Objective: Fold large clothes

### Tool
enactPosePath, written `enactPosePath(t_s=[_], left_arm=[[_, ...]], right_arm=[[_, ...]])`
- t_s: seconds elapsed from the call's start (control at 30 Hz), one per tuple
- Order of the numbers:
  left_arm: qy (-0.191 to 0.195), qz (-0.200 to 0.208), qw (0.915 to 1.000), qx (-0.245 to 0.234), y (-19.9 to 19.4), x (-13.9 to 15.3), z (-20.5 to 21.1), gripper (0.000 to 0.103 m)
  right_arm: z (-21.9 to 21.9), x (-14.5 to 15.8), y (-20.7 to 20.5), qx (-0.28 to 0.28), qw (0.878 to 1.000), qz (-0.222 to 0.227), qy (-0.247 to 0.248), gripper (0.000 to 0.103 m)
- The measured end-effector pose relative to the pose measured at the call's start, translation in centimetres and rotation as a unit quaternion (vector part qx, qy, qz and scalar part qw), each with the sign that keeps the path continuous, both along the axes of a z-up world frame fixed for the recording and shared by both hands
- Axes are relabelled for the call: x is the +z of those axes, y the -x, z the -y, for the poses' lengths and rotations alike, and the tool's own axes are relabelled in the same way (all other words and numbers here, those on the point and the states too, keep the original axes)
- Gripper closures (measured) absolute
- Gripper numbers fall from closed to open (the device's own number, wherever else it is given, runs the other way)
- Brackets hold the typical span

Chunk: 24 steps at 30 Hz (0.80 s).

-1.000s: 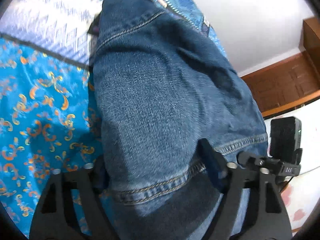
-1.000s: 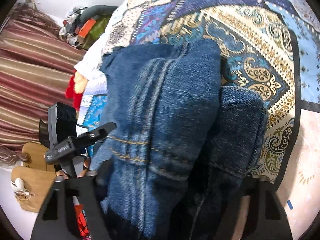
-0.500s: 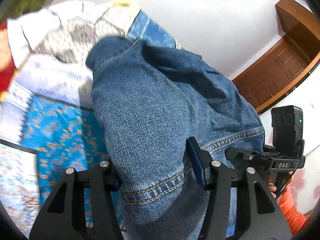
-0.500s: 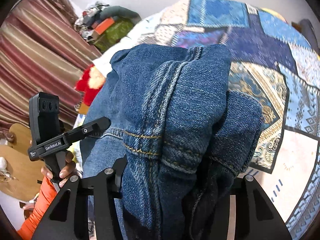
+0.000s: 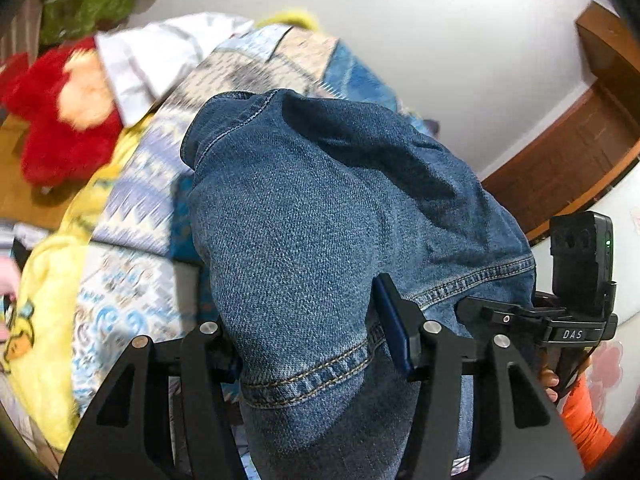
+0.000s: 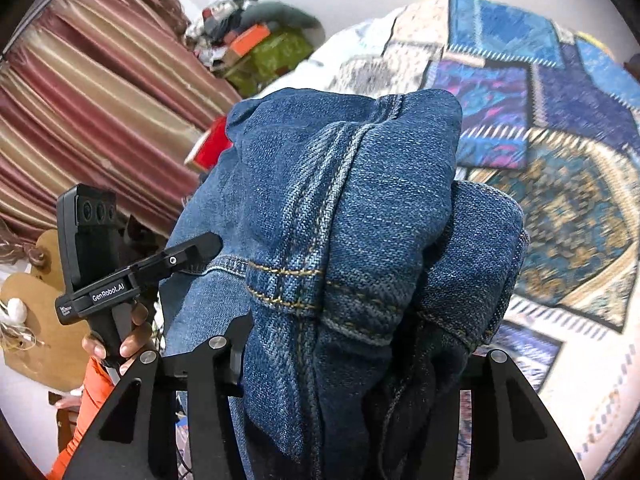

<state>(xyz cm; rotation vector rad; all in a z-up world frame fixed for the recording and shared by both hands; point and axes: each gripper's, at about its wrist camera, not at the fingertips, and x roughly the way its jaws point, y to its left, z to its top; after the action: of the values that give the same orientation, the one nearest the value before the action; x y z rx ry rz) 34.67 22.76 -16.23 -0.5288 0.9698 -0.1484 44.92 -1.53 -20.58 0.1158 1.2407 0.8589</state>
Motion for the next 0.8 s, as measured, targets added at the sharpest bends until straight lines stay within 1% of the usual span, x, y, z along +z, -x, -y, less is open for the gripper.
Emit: enactPosePath(t_s=[0.2,0.27,0.33,0.37,0.4,0.47,0.5,0.53,0.6,0.67,0.7,0.73,0.77,0.8], left_arm=[[-0.01,-0.038,0.9992,0.006,0.9,-4.6,-1.3,0.048],[0.0,-0.06,0.9982,0.007,0.9,-6.9,-1.6,0.048],[0.001,-0.076,0.9971,0.005,1.0,-8.6,-1.5,0.048],[-0.007,-0.081,0.9967,0.001,1.1,-9.6,-1.2,0.048],[-0.017,-0.075,0.9971,-0.002,1.4,-9.8,-0.8,0.048],[-0.034,-0.06,0.9976,-0.004,1.6,-9.9,-0.4,0.047],[-0.04,-0.059,0.9975,-0.005,1.7,-9.8,-0.3,0.046],[-0.044,-0.058,0.9973,-0.005,1.8,-9.7,-0.2,0.046],[-0.057,-0.056,0.9968,-0.006,2.0,-9.5,-0.1,0.045],[-0.094,-0.052,0.9942,-0.009,2.4,-8.5,0.4,0.045],[-0.114,-0.049,0.9923,-0.006,2.6,-7.9,0.5,0.045],[-0.131,-0.046,0.9903,-0.004,2.7,-7.6,0.4,0.045],[-0.158,-0.038,0.9867,-0.002,3.3,-6.7,0.8,0.045],[-0.173,-0.028,0.9846,-0.002,3.8,-6.1,1.0,0.045]], right_arm=[[-2.6,-5.2,-0.5,0.014,0.999,-0.037,0.021,0.055],[-2.9,-7.2,-0.6,0.02,0.998,-0.046,0.036,0.055],[-3.0,-8.9,-0.8,0.027,0.997,-0.047,0.054,0.054],[-3.1,-9.6,-0.7,0.032,0.997,-0.043,0.061,0.054],[-3.1,-10.0,-0.5,0.034,0.997,-0.039,0.064,0.054],[-2.9,-10.4,-0.6,0.032,0.997,-0.03,0.067,0.05],[-2.9,-10.4,-0.9,0.03,0.997,-0.031,0.07,0.047],[-2.7,-10.5,-1.1,0.029,0.996,-0.036,0.073,0.042],[-1.8,-10.4,-1.1,0.031,0.996,-0.05,0.071,0.04],[-0.9,-9.7,-0.9,0.037,0.995,-0.063,0.073,0.039],[-0.4,-9.2,-0.8,0.036,0.995,-0.061,0.075,0.039],[0.2,-8.5,-0.5,0.034,0.995,-0.051,0.081,0.039],[0.8,-7.6,-0.2,0.031,0.995,-0.031,0.094,0.039],[1.1,-6.8,0.2,0.032,0.994,-0.012,0.102,0.039]])
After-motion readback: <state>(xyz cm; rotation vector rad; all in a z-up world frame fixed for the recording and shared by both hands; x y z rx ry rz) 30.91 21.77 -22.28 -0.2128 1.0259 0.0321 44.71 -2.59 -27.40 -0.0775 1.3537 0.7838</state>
